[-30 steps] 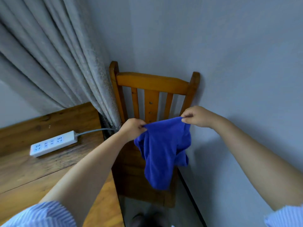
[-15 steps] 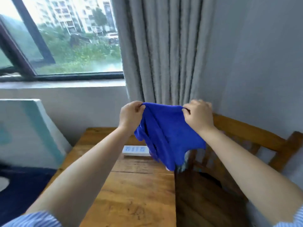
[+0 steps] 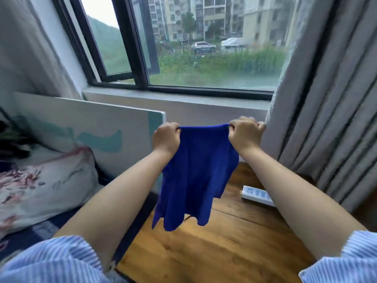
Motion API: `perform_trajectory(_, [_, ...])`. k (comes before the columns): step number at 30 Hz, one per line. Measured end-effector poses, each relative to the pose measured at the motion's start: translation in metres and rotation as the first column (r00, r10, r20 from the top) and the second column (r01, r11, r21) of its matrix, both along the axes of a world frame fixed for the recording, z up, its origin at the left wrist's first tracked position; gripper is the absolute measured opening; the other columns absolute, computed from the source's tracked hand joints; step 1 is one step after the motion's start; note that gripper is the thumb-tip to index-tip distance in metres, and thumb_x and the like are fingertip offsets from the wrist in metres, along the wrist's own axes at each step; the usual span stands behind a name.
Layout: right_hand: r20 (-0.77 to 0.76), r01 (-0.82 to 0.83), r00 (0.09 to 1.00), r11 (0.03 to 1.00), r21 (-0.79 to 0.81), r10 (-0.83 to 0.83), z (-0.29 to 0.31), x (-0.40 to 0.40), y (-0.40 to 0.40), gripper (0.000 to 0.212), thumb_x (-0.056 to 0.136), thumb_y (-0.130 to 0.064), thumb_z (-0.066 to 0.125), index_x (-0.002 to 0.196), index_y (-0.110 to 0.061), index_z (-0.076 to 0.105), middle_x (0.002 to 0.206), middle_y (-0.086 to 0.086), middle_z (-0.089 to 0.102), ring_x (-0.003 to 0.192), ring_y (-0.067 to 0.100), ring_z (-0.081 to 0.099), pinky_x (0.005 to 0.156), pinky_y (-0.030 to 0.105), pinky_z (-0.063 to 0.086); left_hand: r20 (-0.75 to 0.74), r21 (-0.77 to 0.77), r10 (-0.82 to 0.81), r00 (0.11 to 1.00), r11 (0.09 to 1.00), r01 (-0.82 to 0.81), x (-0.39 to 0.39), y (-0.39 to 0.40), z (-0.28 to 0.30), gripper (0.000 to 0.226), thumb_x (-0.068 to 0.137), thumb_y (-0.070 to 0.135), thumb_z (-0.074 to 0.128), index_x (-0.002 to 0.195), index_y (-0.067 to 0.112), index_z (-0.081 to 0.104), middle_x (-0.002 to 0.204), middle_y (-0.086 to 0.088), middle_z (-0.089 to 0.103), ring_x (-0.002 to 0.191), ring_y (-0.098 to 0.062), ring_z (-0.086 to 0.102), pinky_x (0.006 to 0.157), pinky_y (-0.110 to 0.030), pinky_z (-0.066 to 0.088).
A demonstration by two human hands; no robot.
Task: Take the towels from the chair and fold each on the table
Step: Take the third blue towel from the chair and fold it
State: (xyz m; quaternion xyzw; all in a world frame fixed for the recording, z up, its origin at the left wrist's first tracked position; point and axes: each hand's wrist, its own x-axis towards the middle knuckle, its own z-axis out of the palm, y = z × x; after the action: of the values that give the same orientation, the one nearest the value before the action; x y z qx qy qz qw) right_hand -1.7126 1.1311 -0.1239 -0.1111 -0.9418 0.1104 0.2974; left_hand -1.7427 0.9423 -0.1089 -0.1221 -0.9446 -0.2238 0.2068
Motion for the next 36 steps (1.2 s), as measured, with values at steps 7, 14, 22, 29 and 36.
perform_trajectory(7, [-0.236,-0.010,0.972,1.000,0.030,0.017,-0.030,-0.045,-0.051,0.024,0.088,-0.008,0.048,0.088,-0.006,0.072,0.087,0.013,0.068,0.088,0.035,0.056,0.082,0.035,0.022,-0.038,0.059,-0.041,0.998,0.997,0.044,-0.039,-0.064,-0.029,0.027,0.097,0.015,0.044,0.107,0.002,0.065,0.105,-0.016,0.062,0.099,-0.031,0.056,0.075,-0.031,0.038])
perform_trajectory(14, [-0.034,-0.320,0.937,0.893,0.316,0.347,-0.104,-0.023,-0.056,0.015,0.069,-0.009,0.057,0.059,-0.014,0.067,0.060,0.000,0.062,0.059,0.025,0.060,0.068,0.030,0.022,-0.025,-0.133,-0.368,0.930,0.923,0.362,-0.033,-0.119,-0.121,0.034,0.079,0.024,0.044,0.070,0.005,0.071,0.060,-0.010,0.063,0.051,-0.025,0.063,0.043,-0.026,0.050])
perform_trajectory(22, [0.681,-0.511,0.672,0.848,0.141,0.292,-0.273,0.084,-0.080,0.011,0.035,-0.016,0.062,0.043,-0.021,0.056,0.046,-0.003,0.049,0.054,0.018,0.052,0.064,0.028,0.023,0.870,-0.294,-0.124,0.477,0.646,0.705,0.046,-0.129,-0.265,0.029,0.093,0.012,0.046,0.117,0.012,0.062,0.121,-0.011,0.059,0.114,-0.028,0.055,0.089,-0.033,0.042])
perform_trajectory(29, [0.765,-0.300,0.618,0.954,0.018,0.180,-0.322,0.118,-0.087,0.029,0.061,-0.034,0.046,0.039,-0.020,0.059,0.043,-0.003,0.054,0.046,0.017,0.060,0.063,0.029,0.040,0.954,-0.272,0.100,0.283,0.685,0.675,0.067,-0.129,-0.306,0.033,0.097,0.022,0.042,0.124,0.009,0.056,0.131,-0.010,0.055,0.120,-0.027,0.052,0.096,-0.032,0.043])
perform_trajectory(36, [0.859,0.398,0.502,0.908,-0.130,-0.097,-0.327,0.114,-0.078,0.036,0.091,-0.036,0.049,0.112,-0.008,0.060,0.118,0.011,0.058,0.116,0.031,0.048,0.092,0.037,0.039,0.714,-0.304,0.068,0.697,0.927,0.221,0.048,-0.124,-0.310,0.032,0.092,0.035,0.053,0.112,0.010,0.049,0.118,-0.005,0.051,0.114,-0.023,0.046,0.082,-0.032,0.043])
